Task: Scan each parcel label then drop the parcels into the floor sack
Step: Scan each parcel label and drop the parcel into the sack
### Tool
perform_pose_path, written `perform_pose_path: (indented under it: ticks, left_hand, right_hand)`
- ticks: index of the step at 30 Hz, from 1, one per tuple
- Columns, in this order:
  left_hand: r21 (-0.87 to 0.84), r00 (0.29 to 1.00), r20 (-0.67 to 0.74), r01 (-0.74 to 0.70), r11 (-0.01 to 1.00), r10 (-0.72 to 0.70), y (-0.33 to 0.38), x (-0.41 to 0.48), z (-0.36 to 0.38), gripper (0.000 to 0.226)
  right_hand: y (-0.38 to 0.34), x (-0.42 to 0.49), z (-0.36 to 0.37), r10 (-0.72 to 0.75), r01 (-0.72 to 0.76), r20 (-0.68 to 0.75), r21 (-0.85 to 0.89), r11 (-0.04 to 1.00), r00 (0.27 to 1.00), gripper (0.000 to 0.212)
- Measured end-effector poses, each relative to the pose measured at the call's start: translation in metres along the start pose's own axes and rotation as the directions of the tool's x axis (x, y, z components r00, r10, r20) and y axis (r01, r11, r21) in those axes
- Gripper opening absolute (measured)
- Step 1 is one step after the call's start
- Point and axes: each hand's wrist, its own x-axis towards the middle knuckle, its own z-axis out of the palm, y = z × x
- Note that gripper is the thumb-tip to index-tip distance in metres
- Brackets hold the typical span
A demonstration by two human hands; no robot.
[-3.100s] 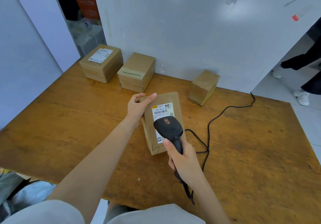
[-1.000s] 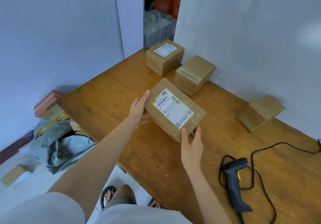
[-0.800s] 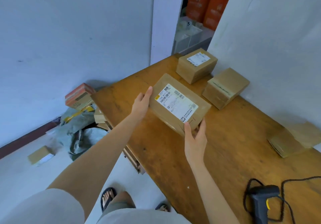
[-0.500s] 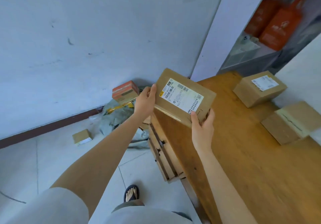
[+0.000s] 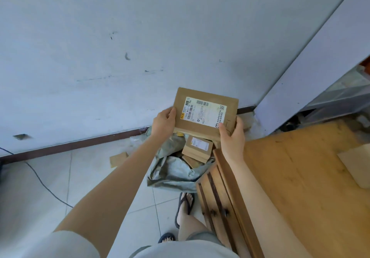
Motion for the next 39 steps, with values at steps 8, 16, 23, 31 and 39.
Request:
perform_pose_path:
  ticks: [8, 16, 23, 31, 39]
  left_hand:
    - [0.089, 0.977, 0.160, 0.126, 0.988, -0.139, 0.015, 0.111, 0.035, 0.041]
    - [0.433, 0.907, 0.279, 0.175, 0.884, -0.316, 0.008, 0.183, 0.034, 0.031]
    - [0.491, 0.871, 0.456, -0.075, 0.868, -0.183, 0.031, 0.225, 0.045, 0.014]
    - [0.476, 0.664, 0.742, -0.420, 0.773, -0.095, 0.065, 0.192, 0.093, 0.042]
    - [0.265, 0.355, 0.935, -0.735, 0.623, 0.021, 0.115, 0.077, 0.165, 0.032]
  right_hand:
    - [0.031, 0.120, 0.026, 0.156, -0.137, 0.116, -0.153, 0.979, 0.981, 0.063]
    - [0.037, 0.160, 0.041, 0.264, -0.253, 0.019, -0.227, 0.940, 0.964, 0.046]
    - [0.026, 0.132, 0.059, 0.336, -0.347, -0.086, -0.229, 0.909, 0.938, 0.034]
    - [0.006, 0.060, 0.058, 0.404, -0.478, -0.313, -0.209, 0.853, 0.859, 0.029]
    - [0.009, -0.019, -0.017, 0.464, -0.629, -0.530, -0.180, 0.756, 0.709, 0.035]
